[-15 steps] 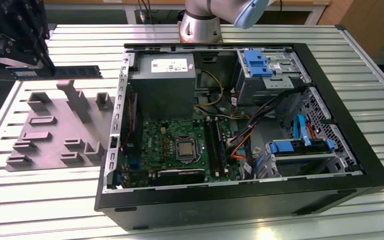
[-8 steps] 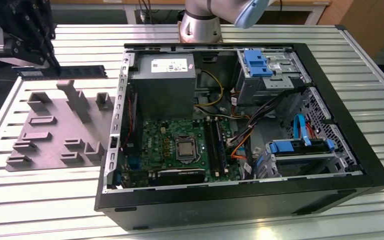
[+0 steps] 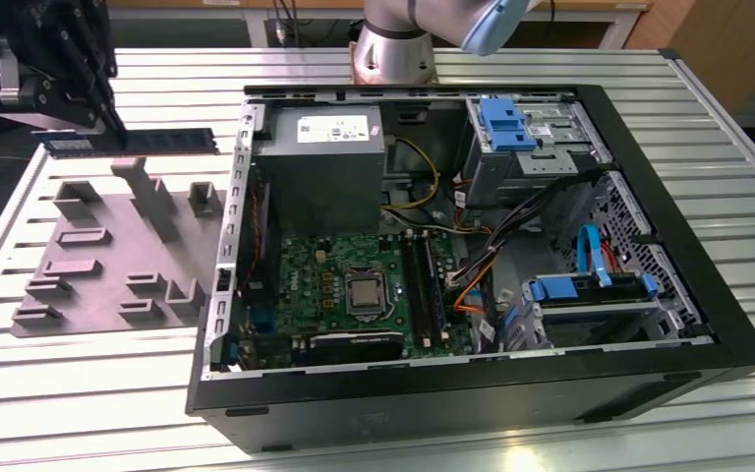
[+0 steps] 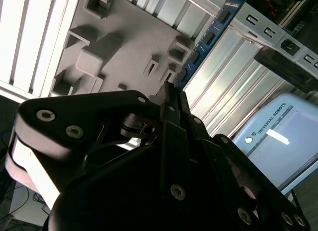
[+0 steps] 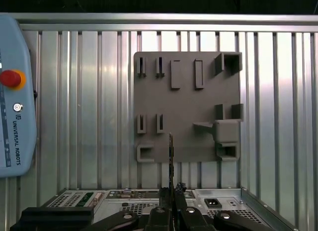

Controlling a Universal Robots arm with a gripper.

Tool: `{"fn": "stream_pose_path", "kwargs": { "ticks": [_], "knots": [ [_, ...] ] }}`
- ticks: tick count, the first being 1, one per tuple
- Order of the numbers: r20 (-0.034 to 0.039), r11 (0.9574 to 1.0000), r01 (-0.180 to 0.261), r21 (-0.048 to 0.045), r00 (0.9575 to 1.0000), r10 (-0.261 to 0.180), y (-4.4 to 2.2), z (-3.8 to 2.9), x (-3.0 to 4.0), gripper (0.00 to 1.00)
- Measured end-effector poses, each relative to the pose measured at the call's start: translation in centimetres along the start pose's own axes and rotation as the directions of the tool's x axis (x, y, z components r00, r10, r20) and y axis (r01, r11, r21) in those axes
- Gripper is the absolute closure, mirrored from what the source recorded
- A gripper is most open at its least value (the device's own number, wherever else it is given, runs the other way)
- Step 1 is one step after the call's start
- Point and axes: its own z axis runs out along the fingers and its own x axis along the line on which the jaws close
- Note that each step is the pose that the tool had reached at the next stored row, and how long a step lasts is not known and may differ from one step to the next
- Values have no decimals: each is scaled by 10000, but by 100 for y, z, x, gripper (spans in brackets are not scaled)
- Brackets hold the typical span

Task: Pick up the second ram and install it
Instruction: 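Pick up the second ram and move it above second insertion slot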

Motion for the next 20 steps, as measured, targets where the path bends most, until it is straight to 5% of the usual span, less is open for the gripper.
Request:
{"fn": "stream_pose_path", "kwargs": {
  "ticks": [14, 20],
  "knots": [
    [0, 10000, 0, 0, 10000, 0, -101, -1, -2, 86],
    [0, 10000, 0, 0, 10000, 0, -205, -3, -4, 86]
  ]
}}
